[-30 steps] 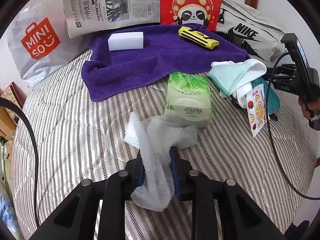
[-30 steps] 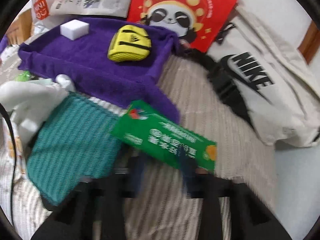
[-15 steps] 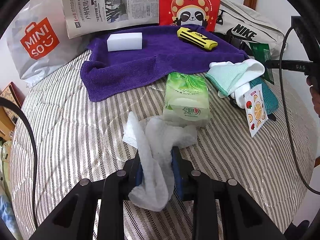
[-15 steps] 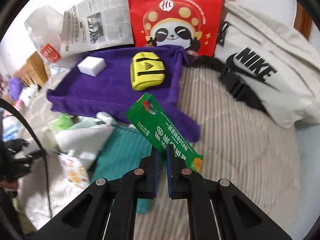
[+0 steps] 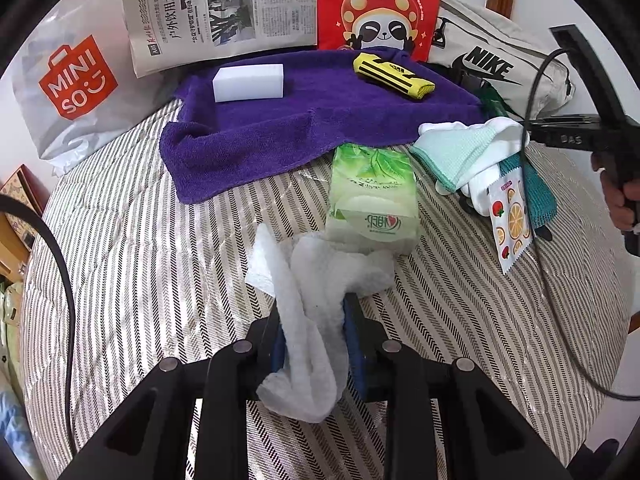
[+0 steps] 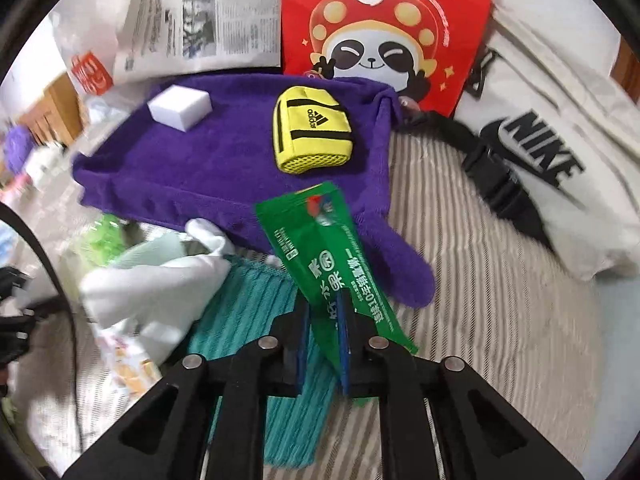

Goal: Organize soft objects
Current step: 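Carry the green card onto the pouch with the right tool while the left tool holds the tissue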

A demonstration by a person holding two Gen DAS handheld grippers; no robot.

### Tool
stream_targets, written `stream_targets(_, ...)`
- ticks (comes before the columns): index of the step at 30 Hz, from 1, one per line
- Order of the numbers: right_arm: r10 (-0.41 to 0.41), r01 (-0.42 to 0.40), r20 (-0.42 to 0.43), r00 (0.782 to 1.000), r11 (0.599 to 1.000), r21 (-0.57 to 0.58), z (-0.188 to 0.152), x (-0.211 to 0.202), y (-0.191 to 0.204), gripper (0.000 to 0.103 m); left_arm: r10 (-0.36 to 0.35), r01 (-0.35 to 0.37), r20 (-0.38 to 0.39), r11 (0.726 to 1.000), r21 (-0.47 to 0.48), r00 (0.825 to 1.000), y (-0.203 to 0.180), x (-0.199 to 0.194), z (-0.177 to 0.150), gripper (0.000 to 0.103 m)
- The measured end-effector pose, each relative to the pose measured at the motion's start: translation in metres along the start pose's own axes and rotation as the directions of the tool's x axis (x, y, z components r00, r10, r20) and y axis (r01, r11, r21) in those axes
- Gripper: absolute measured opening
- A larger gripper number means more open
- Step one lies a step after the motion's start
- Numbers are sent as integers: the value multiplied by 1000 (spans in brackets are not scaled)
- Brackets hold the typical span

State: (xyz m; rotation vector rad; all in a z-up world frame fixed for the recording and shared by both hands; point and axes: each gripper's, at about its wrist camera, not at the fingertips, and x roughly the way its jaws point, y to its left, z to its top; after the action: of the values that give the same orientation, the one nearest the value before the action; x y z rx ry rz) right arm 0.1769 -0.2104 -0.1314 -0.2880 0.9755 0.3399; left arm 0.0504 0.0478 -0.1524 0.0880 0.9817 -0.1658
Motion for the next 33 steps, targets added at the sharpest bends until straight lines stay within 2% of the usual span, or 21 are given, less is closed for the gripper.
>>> stream_targets(4,-77,77,8,997,995,-56,2,7,9,17,-5,5,-2,1000,6,1000,-2,0,-1,29)
stream_targets(5,-81,81,11,997,995,-58,2,6,9,18,-4,4,-2,1000,8,1000,-3,1,0,31)
stream_targets(8,-66,67,14,998,997,-36,2,2,7,8,1,-1,1,1000,7,1000,-5,0,-1,31)
stream_targets(11,-59,59,19,998,998,-13,0,-6,3,5,-20,20,3,1000,-20,1000,-2,-1,0,30)
stream_targets(14,-43,43,31,999,999,20,-3,-19,-3,4,-29,30,3,998,-50,1000,4,-2,0,24)
stream_targets(19,-19,15,43,999,997,80,-5,-36,-17,4,-53,52,-6,995,-80,999,8,-5,-1,19)
stream_targets(25,73,-84,80,994,986,145,-9,-61,-29,2,-71,69,-12,994,-84,997,4,-11,-2,18)
stream_targets(29,102,-116,94,990,980,163,-12,-71,-30,2,-77,76,-7,993,-90,997,3,-16,-1,18)
stream_targets(33,115,-129,94,989,978,164,-15,-77,-27,2,-116,117,10,986,-118,993,7,-18,-1,18)
